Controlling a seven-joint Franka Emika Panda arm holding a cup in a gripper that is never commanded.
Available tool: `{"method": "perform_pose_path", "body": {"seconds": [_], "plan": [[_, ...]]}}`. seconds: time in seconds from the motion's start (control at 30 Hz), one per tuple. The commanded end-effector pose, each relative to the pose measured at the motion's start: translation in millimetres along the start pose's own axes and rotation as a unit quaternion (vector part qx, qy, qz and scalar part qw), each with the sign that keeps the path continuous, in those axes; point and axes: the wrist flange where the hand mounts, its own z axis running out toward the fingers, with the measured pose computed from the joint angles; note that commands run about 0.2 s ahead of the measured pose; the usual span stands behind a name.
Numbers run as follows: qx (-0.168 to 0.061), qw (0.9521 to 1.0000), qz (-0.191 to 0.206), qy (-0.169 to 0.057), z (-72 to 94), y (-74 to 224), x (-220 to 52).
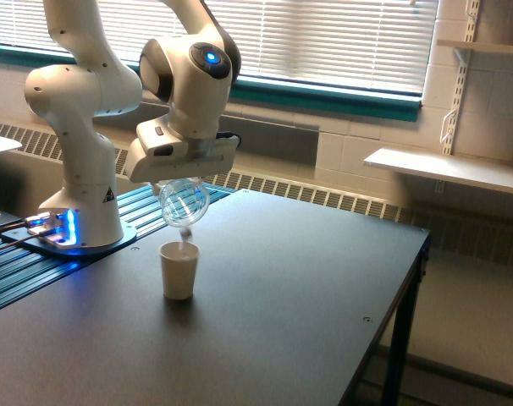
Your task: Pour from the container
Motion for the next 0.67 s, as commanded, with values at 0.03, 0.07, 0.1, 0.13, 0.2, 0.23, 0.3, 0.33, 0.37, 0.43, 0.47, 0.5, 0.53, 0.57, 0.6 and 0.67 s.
{"method": "perform_pose_path", "body": {"seconds": [0.03,0.07,0.1,0.13,0.2,0.23,0.3,0.33,0.37,0.43,0.47,0.5,0.53,0.57,0.6,0.67], "plan": [[-0.001,1.0,-0.005,0.004,-0.6,-6.1,-4.5],[-0.002,1.0,-0.006,0.005,-0.2,-6.5,-5.4],[-0.002,1.0,-0.008,0.005,-0.2,-7.1,-6.1],[-0.002,0.9999,-0.009,0.006,-0.4,-7.7,-6.8],[-0.002,0.9999,-0.011,0.008,-0.3,-8.2,-7.8],[-0.002,0.9999,-0.011,0.008,-0.4,-8.4,-7.9],[-0.001,0.9998,-0.011,0.014,-0.4,-9.1,-8.7],[-0.002,0.9998,-0.011,0.017,0.1,-9.3,-9.4],[-0.002,0.9998,-0.012,0.018,0.3,-9.5,-9.8],[-0.001,0.9996,-0.011,0.025,0.0,-10.4,-10.5],[0.0,0.9995,-0.012,0.029,-0.8,-11.0,-10.7],[0.006,0.9994,-0.014,0.033,-2.8,-12.2,-10.7],[0.009,0.9992,-0.011,0.037,-4.5,-12.5,-10.5],[0.009,0.9991,-0.007,0.042,-6.0,-12.1,-10.0],[0.009,0.999,-0.006,0.044,-7.1,-11.7,-9.9],[0.009,0.999,-0.006,0.044,-7.6,-11.1,-10.2]]}}
